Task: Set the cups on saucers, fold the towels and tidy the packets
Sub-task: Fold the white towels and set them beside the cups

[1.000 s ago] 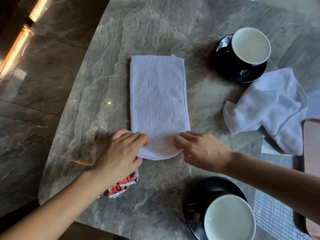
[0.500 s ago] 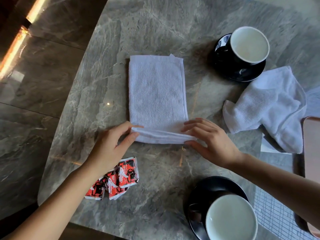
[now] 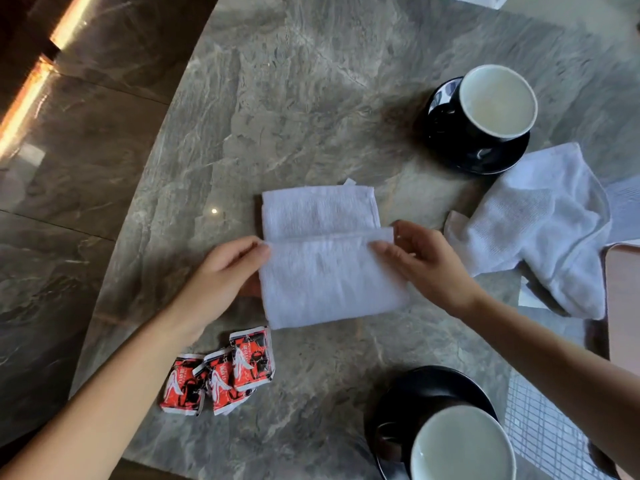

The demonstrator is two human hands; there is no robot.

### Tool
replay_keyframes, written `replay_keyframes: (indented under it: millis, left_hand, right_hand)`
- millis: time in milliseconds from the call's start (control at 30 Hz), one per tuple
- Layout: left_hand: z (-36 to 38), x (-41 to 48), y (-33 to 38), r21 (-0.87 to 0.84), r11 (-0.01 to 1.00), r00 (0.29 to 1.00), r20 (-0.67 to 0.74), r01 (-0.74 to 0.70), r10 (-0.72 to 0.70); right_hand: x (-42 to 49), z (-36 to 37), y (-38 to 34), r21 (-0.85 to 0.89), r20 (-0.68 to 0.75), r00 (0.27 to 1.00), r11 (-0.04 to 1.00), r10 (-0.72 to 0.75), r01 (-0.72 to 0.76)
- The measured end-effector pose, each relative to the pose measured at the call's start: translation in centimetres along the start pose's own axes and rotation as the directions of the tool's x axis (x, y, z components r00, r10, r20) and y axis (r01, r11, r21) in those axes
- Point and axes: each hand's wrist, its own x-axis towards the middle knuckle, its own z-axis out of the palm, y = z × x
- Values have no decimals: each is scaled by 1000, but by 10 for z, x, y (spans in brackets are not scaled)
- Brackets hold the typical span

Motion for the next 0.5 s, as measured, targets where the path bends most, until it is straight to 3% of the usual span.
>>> replay_keyframes:
  millis: [167, 500]
  left_hand:
    - [1, 32, 14, -32, 999, 998, -61, -3, 1]
    - [-4, 73, 3, 370, 922, 959, -202, -112, 198]
  right_hand:
    - [34, 0, -8, -137, -187, 982, 991, -24, -2]
    - [62, 5, 0, -479, -300, 951, 874, -73, -84]
